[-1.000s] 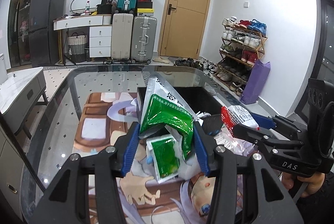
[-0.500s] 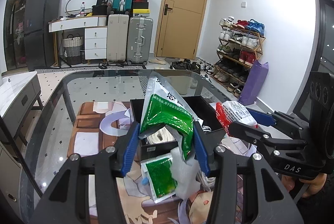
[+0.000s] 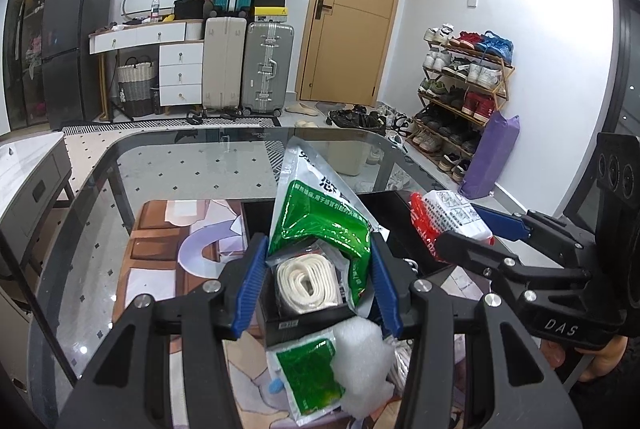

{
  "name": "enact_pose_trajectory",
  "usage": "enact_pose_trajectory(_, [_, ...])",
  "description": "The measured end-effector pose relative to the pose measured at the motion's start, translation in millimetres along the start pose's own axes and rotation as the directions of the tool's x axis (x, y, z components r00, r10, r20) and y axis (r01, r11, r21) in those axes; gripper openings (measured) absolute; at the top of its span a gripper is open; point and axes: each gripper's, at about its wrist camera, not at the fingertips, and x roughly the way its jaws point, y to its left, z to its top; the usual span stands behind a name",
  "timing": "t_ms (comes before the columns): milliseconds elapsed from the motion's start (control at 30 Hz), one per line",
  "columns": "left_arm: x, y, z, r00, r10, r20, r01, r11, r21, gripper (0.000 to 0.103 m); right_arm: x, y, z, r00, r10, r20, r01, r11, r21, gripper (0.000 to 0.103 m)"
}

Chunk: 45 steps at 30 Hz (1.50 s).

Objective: Organize soft objects
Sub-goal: 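Lower both held items into the black bin and open both tools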

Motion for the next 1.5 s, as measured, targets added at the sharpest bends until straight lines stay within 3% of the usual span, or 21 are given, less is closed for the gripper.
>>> enact_pose_trajectory(667, [45.5, 0.1, -0.4, 0.995, -0.008, -0.097, 0.007, 1.0, -0.018, 0.049, 51.7, -15.5, -0.7, 0.997, -0.004, -0.078, 0.003, 1.0, -0.013, 0.055])
enact_pose_trajectory(1133, [58.8, -7.9, -3.8, 0.99, 0.033, -0.135, -0.026, 0.998, 0.054, 0.049, 64.4, -21.9, -3.9, 0.996, -0.015, -0.09, 0.014, 1.0, -0.009, 0.056])
enact_pose_trajectory(1200, [57.8, -7.6, -3.5, 0.99, 0.033, -0.135, -0.026, 0.998, 0.056, 0.051, 59.4, -22.2, -3.2, 0.997, -0.035, -0.065, 0.034, 0.999, -0.012, 0.065])
enact_pose_trajectory(1267, [55.2, -7.2, -3.3, 0.99, 0.027, -0.136, -0.019, 0.998, 0.053, 0.052, 55.1, -24.4, -2.9, 0.998, -0.034, -0.056, 0.034, 0.999, 0.0, 0.067])
enact_pose_trajectory(1400, [45.4, -10.0, -4.1, 0.992, 0.043, -0.119, -0.034, 0.997, 0.074, 0.056, 39.6, -30.6, -5.1, 0.999, -0.046, -0.029, 0.047, 0.998, 0.029, 0.086])
enact_pose_trajectory(1500, [38.0, -10.0, -4.1, 0.993, 0.046, -0.108, -0.038, 0.997, 0.073, 0.069, 24.5, -35.7, -9.4, 0.998, -0.056, -0.015, 0.056, 0.997, 0.057, 0.098])
